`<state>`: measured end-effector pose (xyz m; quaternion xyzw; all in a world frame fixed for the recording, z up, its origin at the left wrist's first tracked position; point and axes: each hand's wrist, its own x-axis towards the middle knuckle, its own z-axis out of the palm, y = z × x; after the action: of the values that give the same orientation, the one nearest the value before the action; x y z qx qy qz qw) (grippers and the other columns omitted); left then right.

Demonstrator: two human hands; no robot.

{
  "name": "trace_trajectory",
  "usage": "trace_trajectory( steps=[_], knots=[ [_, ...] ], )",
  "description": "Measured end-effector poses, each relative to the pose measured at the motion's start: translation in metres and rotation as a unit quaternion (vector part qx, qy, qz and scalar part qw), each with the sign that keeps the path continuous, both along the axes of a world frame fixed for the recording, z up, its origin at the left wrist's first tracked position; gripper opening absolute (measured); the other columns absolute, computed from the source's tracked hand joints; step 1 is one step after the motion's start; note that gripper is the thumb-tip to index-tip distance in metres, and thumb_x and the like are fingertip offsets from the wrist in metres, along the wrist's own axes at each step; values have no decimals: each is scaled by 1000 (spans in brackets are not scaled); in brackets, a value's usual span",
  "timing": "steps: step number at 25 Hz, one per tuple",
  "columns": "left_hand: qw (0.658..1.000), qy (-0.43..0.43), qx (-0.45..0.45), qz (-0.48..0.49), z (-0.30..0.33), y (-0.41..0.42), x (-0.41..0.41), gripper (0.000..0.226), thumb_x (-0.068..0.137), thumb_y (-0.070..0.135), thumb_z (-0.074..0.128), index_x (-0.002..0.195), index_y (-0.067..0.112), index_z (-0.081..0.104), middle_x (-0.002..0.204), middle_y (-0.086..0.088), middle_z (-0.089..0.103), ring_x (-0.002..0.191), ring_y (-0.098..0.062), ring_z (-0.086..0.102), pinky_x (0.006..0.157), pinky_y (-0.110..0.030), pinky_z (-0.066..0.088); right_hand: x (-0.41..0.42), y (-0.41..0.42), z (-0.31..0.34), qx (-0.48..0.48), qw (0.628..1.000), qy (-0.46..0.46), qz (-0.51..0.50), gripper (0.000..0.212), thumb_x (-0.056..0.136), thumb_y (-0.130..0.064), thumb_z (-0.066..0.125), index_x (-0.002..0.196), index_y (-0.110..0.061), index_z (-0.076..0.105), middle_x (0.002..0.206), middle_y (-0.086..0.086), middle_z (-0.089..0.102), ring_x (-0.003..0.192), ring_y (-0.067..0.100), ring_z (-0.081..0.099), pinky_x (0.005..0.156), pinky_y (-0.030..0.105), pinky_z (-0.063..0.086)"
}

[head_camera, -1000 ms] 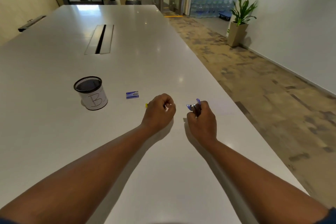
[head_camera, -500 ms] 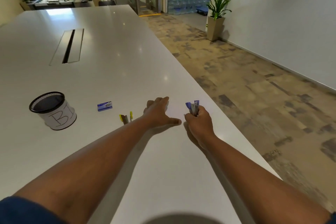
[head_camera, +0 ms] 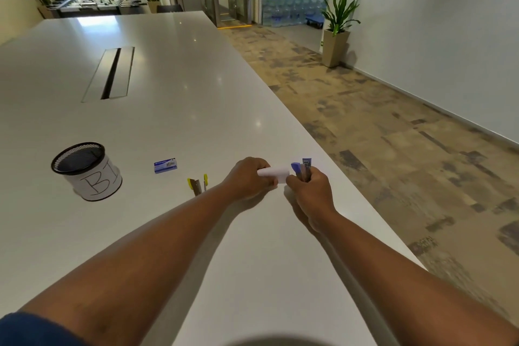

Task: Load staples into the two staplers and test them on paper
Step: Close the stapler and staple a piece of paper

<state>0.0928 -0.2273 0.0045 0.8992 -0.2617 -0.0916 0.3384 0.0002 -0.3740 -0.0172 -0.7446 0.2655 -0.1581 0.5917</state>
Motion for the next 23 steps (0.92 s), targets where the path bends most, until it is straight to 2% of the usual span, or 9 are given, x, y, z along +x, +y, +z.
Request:
trace_trajectory(
  steps=[3,6,10,14,18,20,23],
  knots=[
    [990,66,-107,56,10,21,-10,16,84,33,79,85,19,72,80,1,68,71,-15,59,60,-27,40,1,12,14,108,993,-36,10,22,87,-29,77,95,-13,65,78,-1,64,68,11,63,57,21,51],
    [973,117,-173,100,24,51,-16,16,84,39,79,87,24,73,74,8,69,60,-3,59,57,-19,44,1,34,25,169,980,-75,76,17,89,-30,76,90,-17,66,77,2,67,68,13,64,55,24,51],
    [950,171,-225,131,37,95,-25,20,84,37,81,94,21,74,73,3,70,67,-14,57,62,-25,48,9,77,43,219,960,-110,137,9,88,-23,78,90,-25,70,76,-5,69,74,15,63,63,32,50],
    [944,172,-244,144,42,135,-34,32,83,35,82,105,14,74,86,-4,70,81,-22,62,76,-38,51,21,117,56,203,954,-110,190,13,86,-20,78,83,-26,67,78,-1,67,70,12,62,61,31,43],
    [938,127,-284,151,52,168,-44,39,79,25,87,112,32,67,100,-1,75,85,-16,71,70,-27,56,27,149,61,150,956,-132,216,13,84,-12,79,87,-17,67,76,-3,69,65,9,63,59,24,47],
    [940,66,-294,162,58,181,-47,42,84,19,82,114,39,61,105,-6,72,86,-17,71,69,-29,60,29,160,64,90,958,-153,225,13,85,-10,79,91,-16,69,73,-9,71,66,5,65,61,16,51],
    [959,-48,-217,176,63,199,-50,26,90,19,75,103,39,63,104,2,69,85,-14,69,70,-28,56,30,171,67,20,952,-175,249,18,85,-10,79,87,-26,70,76,-12,72,71,5,66,67,15,54]
  ],
)
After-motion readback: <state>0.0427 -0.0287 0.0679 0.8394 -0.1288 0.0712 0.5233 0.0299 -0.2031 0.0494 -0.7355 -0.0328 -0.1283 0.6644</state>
